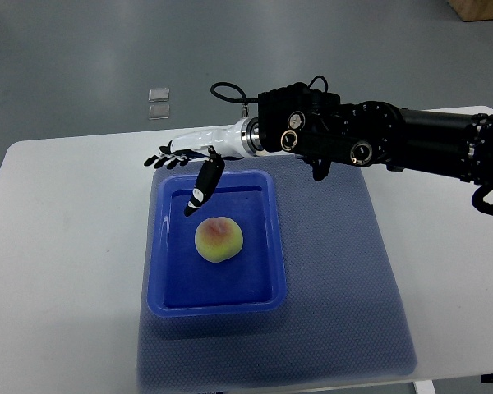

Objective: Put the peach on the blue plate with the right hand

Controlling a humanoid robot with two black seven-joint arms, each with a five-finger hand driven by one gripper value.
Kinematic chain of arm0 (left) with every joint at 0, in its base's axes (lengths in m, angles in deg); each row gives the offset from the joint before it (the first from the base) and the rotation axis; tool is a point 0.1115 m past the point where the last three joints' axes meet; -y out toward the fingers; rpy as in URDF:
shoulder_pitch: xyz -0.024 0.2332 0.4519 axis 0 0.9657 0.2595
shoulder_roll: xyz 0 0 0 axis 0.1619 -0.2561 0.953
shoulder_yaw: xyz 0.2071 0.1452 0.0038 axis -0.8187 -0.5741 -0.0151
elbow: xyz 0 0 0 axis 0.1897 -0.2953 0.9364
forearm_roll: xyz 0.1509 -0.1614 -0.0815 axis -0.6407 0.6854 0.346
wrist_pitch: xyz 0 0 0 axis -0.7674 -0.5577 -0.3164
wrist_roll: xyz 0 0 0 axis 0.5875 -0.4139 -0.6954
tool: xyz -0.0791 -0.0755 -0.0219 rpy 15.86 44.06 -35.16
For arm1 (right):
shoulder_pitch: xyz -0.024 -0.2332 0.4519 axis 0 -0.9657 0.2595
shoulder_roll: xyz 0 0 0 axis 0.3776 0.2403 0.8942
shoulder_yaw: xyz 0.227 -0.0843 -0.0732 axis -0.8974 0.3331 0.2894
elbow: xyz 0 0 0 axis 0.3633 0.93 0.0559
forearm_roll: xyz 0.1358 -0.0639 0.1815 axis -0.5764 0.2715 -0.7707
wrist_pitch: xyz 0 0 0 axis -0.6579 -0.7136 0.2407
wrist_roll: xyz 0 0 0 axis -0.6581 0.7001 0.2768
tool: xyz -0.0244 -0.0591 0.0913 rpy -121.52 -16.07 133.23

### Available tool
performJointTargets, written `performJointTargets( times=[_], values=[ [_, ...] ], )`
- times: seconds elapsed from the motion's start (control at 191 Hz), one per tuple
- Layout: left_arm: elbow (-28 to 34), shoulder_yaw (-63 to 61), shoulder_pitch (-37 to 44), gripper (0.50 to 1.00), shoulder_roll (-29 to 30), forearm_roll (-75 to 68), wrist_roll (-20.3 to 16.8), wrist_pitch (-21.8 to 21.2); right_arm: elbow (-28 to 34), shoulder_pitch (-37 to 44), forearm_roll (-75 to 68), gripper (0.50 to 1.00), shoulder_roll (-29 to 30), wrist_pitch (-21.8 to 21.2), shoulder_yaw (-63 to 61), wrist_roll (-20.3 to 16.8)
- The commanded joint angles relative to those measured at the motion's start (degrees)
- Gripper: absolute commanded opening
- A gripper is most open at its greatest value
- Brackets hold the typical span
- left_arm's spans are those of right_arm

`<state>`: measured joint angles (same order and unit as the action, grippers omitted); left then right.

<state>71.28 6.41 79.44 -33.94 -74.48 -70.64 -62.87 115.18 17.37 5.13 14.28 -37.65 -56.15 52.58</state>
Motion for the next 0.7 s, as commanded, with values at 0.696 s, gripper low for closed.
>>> performJointTargets(
  times=[0.696],
  values=[
    [-1.1,-0.1,0.0,1.000,0.0,-0.2,0.0,-0.1,-10.4,-46.9,-22.8,0.932,-3.0,0.2,-72.7,9.7]
  ],
)
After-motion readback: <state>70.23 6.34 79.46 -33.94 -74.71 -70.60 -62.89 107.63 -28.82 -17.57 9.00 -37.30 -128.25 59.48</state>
